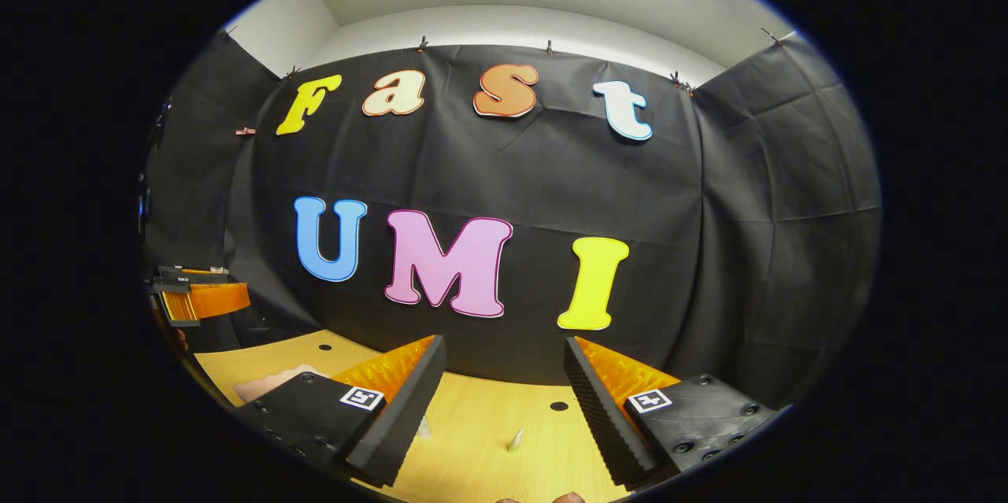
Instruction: First open the suitcase, pack the skin care products into it, and then close the suitcase.
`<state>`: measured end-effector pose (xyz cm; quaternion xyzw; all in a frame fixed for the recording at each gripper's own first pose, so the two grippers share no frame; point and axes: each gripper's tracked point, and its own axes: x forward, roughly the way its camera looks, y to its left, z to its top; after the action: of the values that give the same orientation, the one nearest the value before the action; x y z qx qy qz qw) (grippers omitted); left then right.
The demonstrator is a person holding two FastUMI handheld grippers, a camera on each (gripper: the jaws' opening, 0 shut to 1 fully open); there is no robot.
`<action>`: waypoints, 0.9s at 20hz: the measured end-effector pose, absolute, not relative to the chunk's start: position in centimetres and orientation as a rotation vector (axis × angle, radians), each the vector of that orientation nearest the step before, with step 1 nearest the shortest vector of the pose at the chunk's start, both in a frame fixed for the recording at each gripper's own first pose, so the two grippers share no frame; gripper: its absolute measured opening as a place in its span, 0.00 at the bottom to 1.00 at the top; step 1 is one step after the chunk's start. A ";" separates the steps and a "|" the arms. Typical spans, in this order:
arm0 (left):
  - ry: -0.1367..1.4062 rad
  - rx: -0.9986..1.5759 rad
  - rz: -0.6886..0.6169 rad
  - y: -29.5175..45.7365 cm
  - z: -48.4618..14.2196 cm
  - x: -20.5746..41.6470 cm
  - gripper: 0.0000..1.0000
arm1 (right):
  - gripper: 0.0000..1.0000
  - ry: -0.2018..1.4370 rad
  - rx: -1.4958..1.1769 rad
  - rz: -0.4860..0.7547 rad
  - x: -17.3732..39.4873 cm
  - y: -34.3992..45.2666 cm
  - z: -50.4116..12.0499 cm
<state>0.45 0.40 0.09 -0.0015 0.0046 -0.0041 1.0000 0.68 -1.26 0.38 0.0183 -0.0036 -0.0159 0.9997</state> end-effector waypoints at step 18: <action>0.504 -0.122 -0.099 -3.7 -16.4 6.0 0.96 | 0.96 -0.072 0.043 0.003 3.0 -2.3 0.2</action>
<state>6.05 -3.71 -16.40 -0.0605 0.2492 -0.0492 0.9653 2.98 -2.31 0.19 0.0213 -0.0358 0.0013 0.9991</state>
